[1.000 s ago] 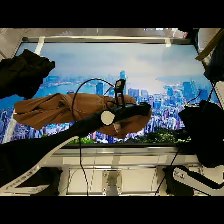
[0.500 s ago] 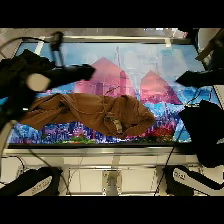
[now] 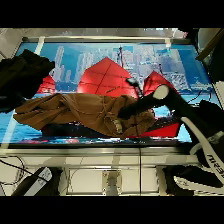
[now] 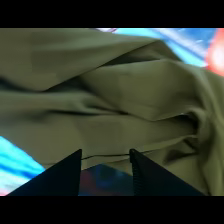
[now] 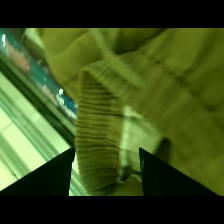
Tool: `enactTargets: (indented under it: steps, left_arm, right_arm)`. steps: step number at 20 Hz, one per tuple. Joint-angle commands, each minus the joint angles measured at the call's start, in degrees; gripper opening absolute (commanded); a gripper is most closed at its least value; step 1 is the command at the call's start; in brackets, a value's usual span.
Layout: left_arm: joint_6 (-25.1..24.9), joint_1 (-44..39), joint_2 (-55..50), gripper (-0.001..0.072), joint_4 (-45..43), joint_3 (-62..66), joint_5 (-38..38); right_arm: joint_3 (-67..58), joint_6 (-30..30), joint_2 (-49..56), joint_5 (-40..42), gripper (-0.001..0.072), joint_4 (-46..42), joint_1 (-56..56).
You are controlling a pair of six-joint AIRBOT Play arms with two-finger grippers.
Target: Fold the clothes and pants, and hang the long-sleeved shirts on hangers.
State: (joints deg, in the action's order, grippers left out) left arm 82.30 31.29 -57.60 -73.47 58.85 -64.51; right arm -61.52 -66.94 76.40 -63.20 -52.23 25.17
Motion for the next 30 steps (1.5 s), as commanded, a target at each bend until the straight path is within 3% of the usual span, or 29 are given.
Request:
enactTargets:
  steps: [1,3,4,5,6,9,10,12,15,17,19,20,21,23,24,27,30]
  left_arm:
    - [0.0,6.9,-5.1,0.0371,3.4,-3.4,3.3]
    - [-1.8,6.5,-9.3,0.0395,8.8,-3.4,5.9]
    - [-3.4,6.5,-11.4,0.0594,12.3,-3.4,6.8]
    - [-3.9,6.4,-13.4,0.0713,15.7,-3.4,7.2]
    - [-4.0,6.3,-15.5,0.0715,18.3,-3.4,7.5]
    - [-4.0,6.1,-20.6,0.0714,22.7,-3.4,9.0]
    - [-5.5,6.1,-21.8,0.0714,24.0,-3.4,9.0]
    - [-8.5,6.1,-22.6,0.0710,25.2,-3.4,9.1]
    - [-9.6,6.3,-22.5,0.0706,25.8,-3.3,9.8]
    - [-9.7,6.3,-22.5,0.0706,25.8,-3.3,9.9]
    - [-9.7,6.3,-22.5,0.0705,25.8,-3.3,9.9]
    - [-9.7,6.4,-22.5,0.0701,25.8,-3.3,9.9]
    - [-9.7,6.4,-22.4,0.0628,25.8,-3.3,9.9]
    - [-9.7,6.4,-21.9,0.0171,25.7,-3.3,9.9]
    - [-10.0,6.4,-21.4,0.0018,25.7,-3.3,9.9]
    - [-13.7,7.1,-18.5,0.0010,25.1,-3.3,9.0]
    - [-13.7,10.4,-13.6,0.0010,18.3,-3.3,7.0]
  right_arm:
    - [0.5,-1.7,6.6,2.8,0.0454,-1.4,9.3]
    - [-0.2,-2.1,9.7,2.2,0.0455,-1.3,10.8]
    - [-0.5,-2.3,10.6,1.4,0.0456,-1.4,11.3]
    - [-0.7,-2.5,11.1,0.4,0.0477,-1.3,11.4]
    - [-0.7,-2.9,11.1,-0.3,0.0506,-1.3,11.5]
    - [-0.7,-3.6,11.1,0.7,0.0502,-3.0,11.5]
    - [-0.7,-5.7,11.1,2.5,0.0500,-5.7,11.5]
    - [-0.7,-10.9,11.1,6.6,0.0427,-13.5,11.5]
    - [-0.7,-16.4,11.2,8.9,0.0424,-21.8,11.2]
    - [-0.7,-18.1,11.1,9.2,0.0260,-25.6,11.2]
    - [-0.7,-18.1,11.2,9.3,0.0233,-26.4,11.2]
    - [-0.7,-18.1,11.1,9.2,0.0095,-27.4,11.2]
    - [-0.7,-18.1,11.1,9.3,0.0035,-27.7,11.2]
    - [-1.9,-18.1,11.1,9.2,0.0034,-27.8,11.2]
    - [-3.1,-18.1,11.1,9.3,0.0034,-28.1,11.2]
    - [-11.0,-18.0,11.0,6.2,0.0033,-33.7,11.0]
    - [-20.6,-17.2,8.5,-5.3,0.0033,-43.5,8.8]
